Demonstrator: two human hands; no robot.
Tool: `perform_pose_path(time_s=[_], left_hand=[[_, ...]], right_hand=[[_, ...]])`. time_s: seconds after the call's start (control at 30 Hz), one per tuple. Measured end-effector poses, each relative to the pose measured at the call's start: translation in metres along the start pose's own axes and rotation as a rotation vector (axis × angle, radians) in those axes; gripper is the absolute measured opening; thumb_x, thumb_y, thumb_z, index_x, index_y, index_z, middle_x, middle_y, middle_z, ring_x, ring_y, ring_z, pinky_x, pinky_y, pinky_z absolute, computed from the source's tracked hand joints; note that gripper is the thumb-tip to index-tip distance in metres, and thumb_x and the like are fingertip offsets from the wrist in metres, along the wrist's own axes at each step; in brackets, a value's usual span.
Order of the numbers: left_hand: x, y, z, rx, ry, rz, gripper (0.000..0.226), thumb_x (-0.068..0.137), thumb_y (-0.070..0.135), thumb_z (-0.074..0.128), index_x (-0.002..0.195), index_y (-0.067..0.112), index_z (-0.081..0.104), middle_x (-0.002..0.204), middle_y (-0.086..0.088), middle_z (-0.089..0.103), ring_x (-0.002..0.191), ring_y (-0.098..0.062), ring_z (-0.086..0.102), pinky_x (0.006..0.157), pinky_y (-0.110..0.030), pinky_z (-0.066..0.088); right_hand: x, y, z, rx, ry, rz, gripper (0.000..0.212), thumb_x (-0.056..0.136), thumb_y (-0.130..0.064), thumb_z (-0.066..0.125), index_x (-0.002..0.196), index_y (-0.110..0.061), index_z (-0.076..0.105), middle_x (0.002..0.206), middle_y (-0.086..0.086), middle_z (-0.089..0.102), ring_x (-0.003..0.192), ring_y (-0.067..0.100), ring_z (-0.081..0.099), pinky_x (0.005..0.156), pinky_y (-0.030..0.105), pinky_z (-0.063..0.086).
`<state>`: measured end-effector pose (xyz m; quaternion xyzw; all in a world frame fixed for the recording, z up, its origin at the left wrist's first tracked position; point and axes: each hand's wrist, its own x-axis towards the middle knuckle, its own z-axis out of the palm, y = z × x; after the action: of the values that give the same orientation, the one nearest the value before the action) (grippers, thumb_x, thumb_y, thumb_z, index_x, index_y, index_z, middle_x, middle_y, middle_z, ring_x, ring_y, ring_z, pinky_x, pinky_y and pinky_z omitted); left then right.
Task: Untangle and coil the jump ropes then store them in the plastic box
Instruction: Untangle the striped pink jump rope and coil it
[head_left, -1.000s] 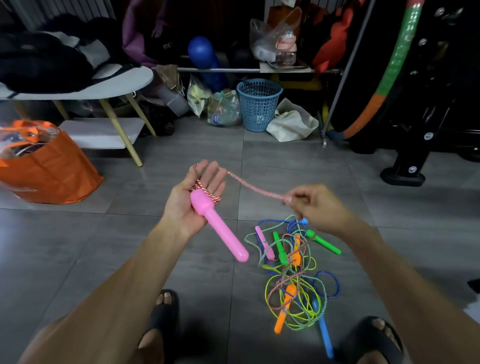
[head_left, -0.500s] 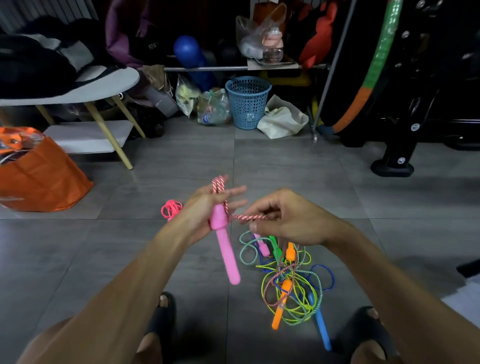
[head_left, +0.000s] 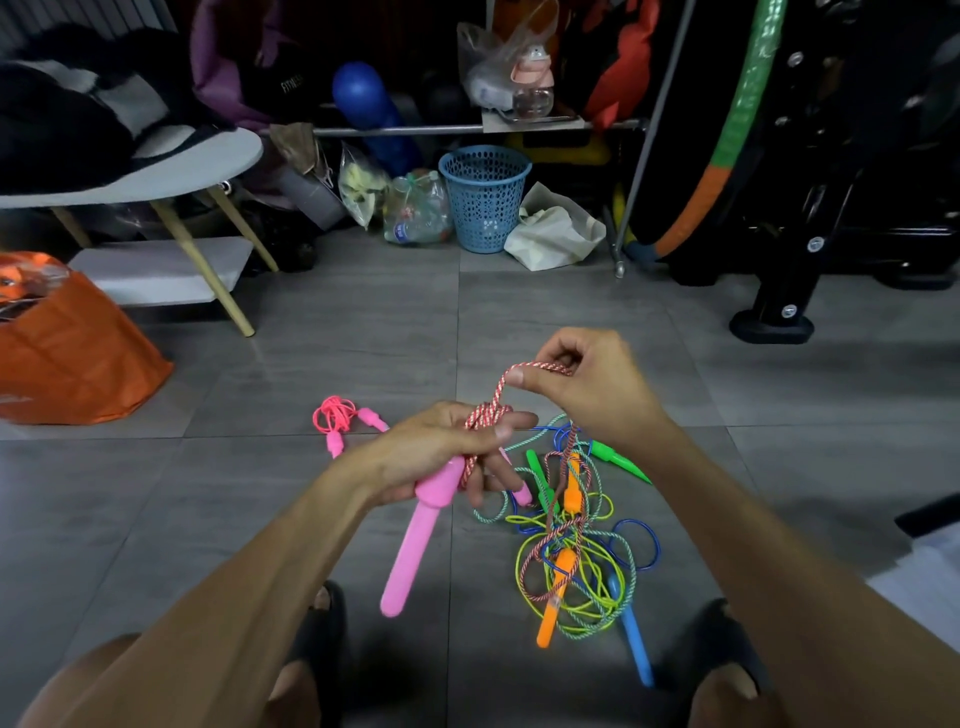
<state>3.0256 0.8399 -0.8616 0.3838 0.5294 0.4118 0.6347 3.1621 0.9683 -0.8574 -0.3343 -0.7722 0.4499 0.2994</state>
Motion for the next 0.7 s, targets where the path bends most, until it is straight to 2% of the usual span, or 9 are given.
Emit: perform_pose_path(time_s=[0.07,0.13,0.23,0.3,0.43,0.53,0.6,0.63,0.7], left_hand=[[-0.002,0.002,-0.003,-0.119,0.008,0.006,0.034,0.083,0.026,0.053,0.114,0.015,0.065,0.070,-0.015,0.071,0.044,-0.017,0.061,0.065,-0.027,0.056],[-0.003,0.004,-0.007,-0.285,0.060,0.038,0.033,0.083,0.025,0.050,0.104,0.011,0.072,0.065,-0.013,0.069,0.048,-0.022,0.063,0.049,-0.023,0.052],[-0.003,0.006,-0.015,-0.496,0.142,0.141,0.033,0.083,0.028,0.048,0.091,0.013,0.077,0.067,-0.005,0.070,0.046,-0.017,0.061,0.056,-0.027,0.056],[-0.004,0.009,-0.021,-0.670,0.184,0.208,0.035,0.083,0.029,0.047,0.089,0.013,0.077,0.079,-0.002,0.074,0.058,-0.017,0.069,0.057,-0.027,0.058],[-0.002,0.010,-0.026,-0.829,0.296,0.282,0.033,0.092,0.028,0.044,0.103,0.009,0.069,0.095,0.000,0.074,0.079,-0.019,0.073,0.058,-0.026,0.059],[0.001,0.008,-0.029,-0.899,0.355,0.317,0.029,0.097,0.027,0.042,0.109,0.008,0.060,0.097,-0.001,0.074,0.085,-0.020,0.072,0.065,-0.027,0.058],[0.001,0.009,-0.033,-0.947,0.387,0.345,0.026,0.096,0.025,0.044,0.108,0.008,0.059,0.097,-0.003,0.074,0.088,-0.022,0.072,0.071,-0.029,0.057],[0.001,0.009,-0.035,-0.963,0.399,0.358,0.024,0.096,0.024,0.044,0.106,0.007,0.058,0.097,-0.004,0.074,0.089,-0.023,0.072,0.075,-0.030,0.057],[0.001,0.009,-0.038,-0.980,0.415,0.369,0.021,0.097,0.020,0.044,0.103,0.006,0.058,0.100,-0.006,0.073,0.093,-0.024,0.071,0.081,-0.032,0.055]], right_hand=[[0.004,0.006,-0.001,-0.017,-0.009,0.006,0.033,0.065,-0.038,0.083,0.066,-0.013,0.062,0.054,-0.004,0.052,0.050,0.008,0.042,0.049,0.026,0.035],[0.008,0.014,-0.004,0.009,-0.064,0.036,0.025,0.070,-0.027,0.081,0.067,-0.014,0.061,0.058,0.000,0.053,0.053,0.009,0.042,0.051,0.023,0.034],[0.013,0.026,-0.015,0.070,-0.256,0.195,0.019,0.077,0.002,0.071,0.076,-0.014,0.061,0.068,0.005,0.056,0.065,0.015,0.047,0.063,0.024,0.038],[0.012,0.039,-0.024,-0.042,-0.360,0.311,0.021,0.079,0.008,0.065,0.080,-0.012,0.062,0.067,0.002,0.057,0.065,0.014,0.051,0.065,0.024,0.041],[0.010,0.057,-0.034,-0.135,-0.307,0.393,0.013,0.080,0.002,0.069,0.075,-0.007,0.061,0.062,0.007,0.063,0.059,0.019,0.058,0.068,0.030,0.047],[0.009,0.046,-0.036,0.186,-0.222,0.376,0.014,0.083,0.002,0.065,0.076,-0.008,0.058,0.059,0.003,0.061,0.050,0.014,0.055,0.062,0.027,0.049],[0.006,0.034,-0.036,0.333,-0.286,0.360,0.007,0.085,-0.004,0.064,0.081,-0.009,0.062,0.058,0.000,0.058,0.045,0.008,0.047,0.052,0.020,0.043],[0.004,0.029,-0.036,0.293,-0.348,0.348,0.002,0.086,-0.007,0.064,0.084,-0.008,0.064,0.056,-0.002,0.058,0.043,0.006,0.043,0.048,0.018,0.038],[0.000,0.023,-0.031,0.005,-0.483,0.286,0.005,0.087,-0.012,0.064,0.086,-0.009,0.068,0.053,-0.005,0.058,0.041,0.001,0.045,0.044,0.018,0.034]])
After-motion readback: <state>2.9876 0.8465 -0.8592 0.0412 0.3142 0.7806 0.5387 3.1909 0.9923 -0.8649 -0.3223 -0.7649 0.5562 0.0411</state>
